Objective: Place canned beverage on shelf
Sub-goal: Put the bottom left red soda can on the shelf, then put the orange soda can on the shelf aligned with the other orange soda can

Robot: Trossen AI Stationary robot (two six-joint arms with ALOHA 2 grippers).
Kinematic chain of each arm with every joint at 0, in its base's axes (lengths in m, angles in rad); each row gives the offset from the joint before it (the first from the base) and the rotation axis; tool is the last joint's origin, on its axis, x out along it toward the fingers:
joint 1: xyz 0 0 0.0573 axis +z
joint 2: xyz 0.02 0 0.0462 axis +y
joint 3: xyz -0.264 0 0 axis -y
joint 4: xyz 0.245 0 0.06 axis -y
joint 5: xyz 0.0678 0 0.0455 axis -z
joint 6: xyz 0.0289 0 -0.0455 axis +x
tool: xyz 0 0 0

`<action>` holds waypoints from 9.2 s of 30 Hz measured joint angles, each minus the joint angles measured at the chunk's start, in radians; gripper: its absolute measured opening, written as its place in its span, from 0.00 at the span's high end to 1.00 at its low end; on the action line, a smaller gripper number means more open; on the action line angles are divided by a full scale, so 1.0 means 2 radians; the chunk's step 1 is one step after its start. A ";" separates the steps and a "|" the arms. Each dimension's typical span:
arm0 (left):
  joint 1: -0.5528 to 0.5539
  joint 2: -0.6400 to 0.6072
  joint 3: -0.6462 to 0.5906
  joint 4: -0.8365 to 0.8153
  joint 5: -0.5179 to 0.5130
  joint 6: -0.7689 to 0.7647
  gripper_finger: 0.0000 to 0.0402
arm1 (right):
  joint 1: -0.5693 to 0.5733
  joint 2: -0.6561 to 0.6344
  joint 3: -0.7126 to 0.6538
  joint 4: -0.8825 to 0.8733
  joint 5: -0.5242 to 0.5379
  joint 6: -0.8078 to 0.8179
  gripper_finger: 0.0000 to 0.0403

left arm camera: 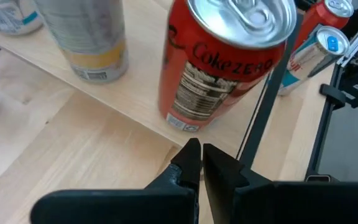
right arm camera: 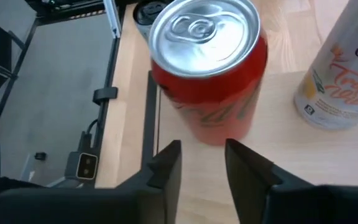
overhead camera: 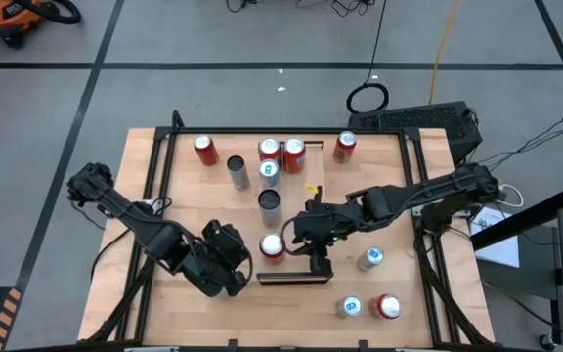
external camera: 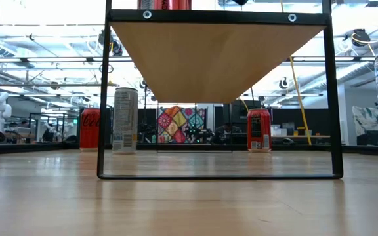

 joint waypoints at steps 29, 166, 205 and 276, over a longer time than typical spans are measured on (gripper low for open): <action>0.002 0.000 0.013 -0.025 -0.008 -0.026 0.95 | -0.006 0.010 0.000 0.019 -0.017 -0.021 0.91; 0.221 -0.082 0.166 -0.089 -0.006 0.160 0.95 | 0.345 -0.079 -0.240 -0.072 0.004 -0.030 0.05; 0.221 -0.082 0.166 -0.088 -0.008 0.157 0.95 | 0.331 -0.064 -0.234 -0.083 0.001 -0.062 0.29; 0.174 0.015 0.166 0.407 0.059 0.455 0.13 | -0.014 -0.148 0.212 -0.111 0.131 -0.266 0.31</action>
